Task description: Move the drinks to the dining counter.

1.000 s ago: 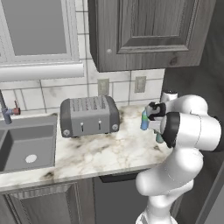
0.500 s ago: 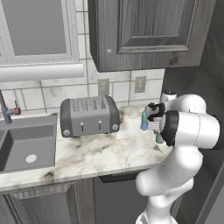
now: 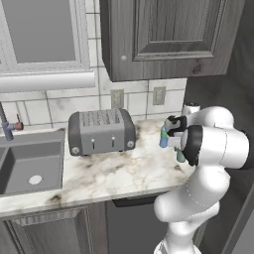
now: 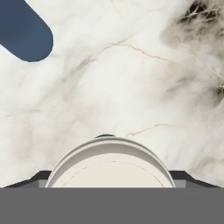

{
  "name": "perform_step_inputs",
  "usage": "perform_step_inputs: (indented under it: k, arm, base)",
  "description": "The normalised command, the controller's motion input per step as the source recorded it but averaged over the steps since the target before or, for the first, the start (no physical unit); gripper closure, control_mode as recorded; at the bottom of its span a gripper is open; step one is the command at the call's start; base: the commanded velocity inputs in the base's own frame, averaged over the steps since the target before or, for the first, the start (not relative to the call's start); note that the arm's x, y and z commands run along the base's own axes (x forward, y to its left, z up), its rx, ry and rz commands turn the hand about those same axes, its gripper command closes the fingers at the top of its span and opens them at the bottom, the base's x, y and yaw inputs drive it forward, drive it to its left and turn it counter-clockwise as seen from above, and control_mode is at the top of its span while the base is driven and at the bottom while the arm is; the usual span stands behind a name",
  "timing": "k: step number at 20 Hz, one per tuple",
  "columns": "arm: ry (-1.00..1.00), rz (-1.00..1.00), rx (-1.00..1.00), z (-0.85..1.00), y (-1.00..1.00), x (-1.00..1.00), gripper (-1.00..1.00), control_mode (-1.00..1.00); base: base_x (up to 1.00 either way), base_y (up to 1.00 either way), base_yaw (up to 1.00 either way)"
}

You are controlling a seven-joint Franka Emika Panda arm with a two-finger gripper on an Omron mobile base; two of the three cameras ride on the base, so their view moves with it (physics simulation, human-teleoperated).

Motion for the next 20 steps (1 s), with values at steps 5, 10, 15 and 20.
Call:
perform_step_inputs:
  k: [5, 10, 15, 20]
  arm:
    - [0.00, 0.00, -0.01, 0.10, 0.07, 0.00, 1.00, -1.00]
    - [-0.01, 0.04, -0.04, 0.49, 0.60, -0.46, 1.00, -1.00]
    - [-0.02, 0.06, -0.02, 0.53, 0.77, -0.47, 1.00, -1.00]
    - [0.01, 0.07, 0.00, 0.48, 0.48, -0.45, 1.00, -1.00]
  base:
    - [0.00, 0.00, 0.00]
    - [0.00, 0.00, 0.00]
    - [0.00, 0.00, 0.00]
    - [0.00, 0.00, 0.00]
